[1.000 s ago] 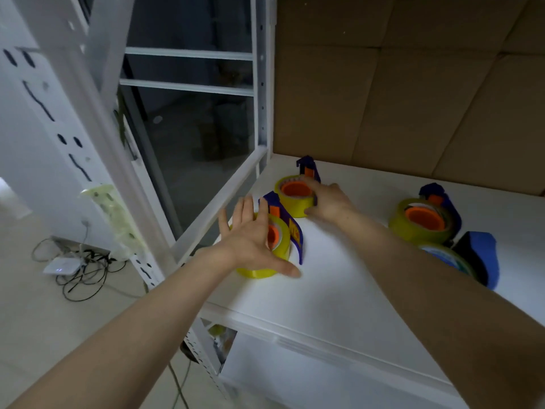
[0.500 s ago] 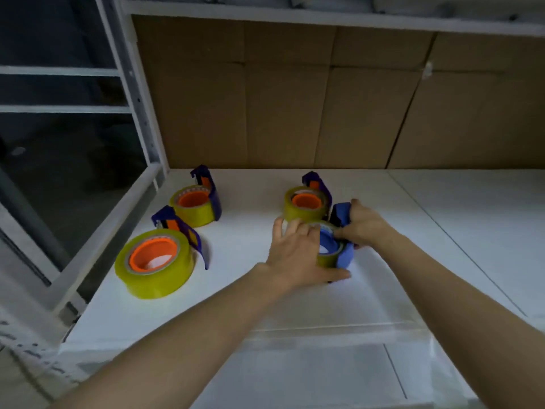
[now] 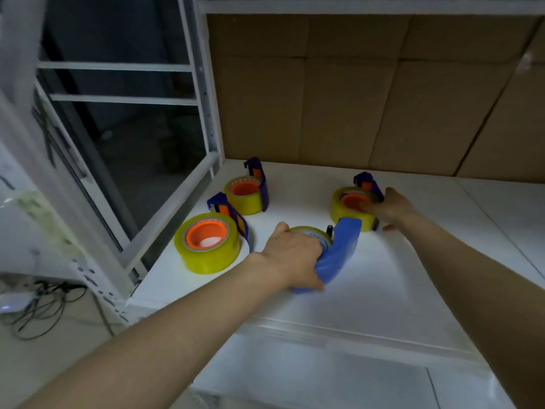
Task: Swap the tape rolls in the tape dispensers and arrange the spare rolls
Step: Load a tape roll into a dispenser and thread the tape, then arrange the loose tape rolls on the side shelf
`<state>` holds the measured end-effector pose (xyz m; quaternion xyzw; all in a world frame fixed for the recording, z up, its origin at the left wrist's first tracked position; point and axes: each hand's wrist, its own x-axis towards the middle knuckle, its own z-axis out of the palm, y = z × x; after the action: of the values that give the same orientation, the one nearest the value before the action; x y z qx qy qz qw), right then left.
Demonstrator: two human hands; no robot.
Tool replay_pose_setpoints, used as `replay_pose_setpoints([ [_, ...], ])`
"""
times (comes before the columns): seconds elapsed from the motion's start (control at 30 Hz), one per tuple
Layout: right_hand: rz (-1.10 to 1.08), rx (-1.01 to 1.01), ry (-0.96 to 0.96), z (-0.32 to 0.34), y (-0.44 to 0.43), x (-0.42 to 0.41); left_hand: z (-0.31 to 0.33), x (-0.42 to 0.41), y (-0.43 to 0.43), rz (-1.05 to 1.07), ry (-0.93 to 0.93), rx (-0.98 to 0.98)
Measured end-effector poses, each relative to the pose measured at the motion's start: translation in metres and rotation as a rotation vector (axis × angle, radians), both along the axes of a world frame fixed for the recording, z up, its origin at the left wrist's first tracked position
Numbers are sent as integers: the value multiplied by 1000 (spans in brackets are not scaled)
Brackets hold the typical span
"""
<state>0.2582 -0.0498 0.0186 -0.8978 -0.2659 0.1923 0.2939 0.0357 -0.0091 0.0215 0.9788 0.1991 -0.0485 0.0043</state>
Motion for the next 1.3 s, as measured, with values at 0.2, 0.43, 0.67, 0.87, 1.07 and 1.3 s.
replay_pose_setpoints([
  [0.2, 93, 25, 25, -9, 42, -11, 7, -22, 7, 60, 37, 0],
  [0.43, 320, 78, 146, -4, 80, -45, 6, -29, 22, 101, 59, -2],
  [0.67, 278, 116, 216, -2, 76, -52, 8, -29, 31, 104, 79, -22],
  [0.87, 23, 199, 136, 14, 1, -24, 41, 22, 25, 66, -120, -50],
  [1.07, -129, 127, 63, 26, -126, 5, 39, 96, -36, -50, -58, -76],
  [1.3, -330, 167, 2, 26, -332, 71, 29, 201, -197, -225, -78, -187],
])
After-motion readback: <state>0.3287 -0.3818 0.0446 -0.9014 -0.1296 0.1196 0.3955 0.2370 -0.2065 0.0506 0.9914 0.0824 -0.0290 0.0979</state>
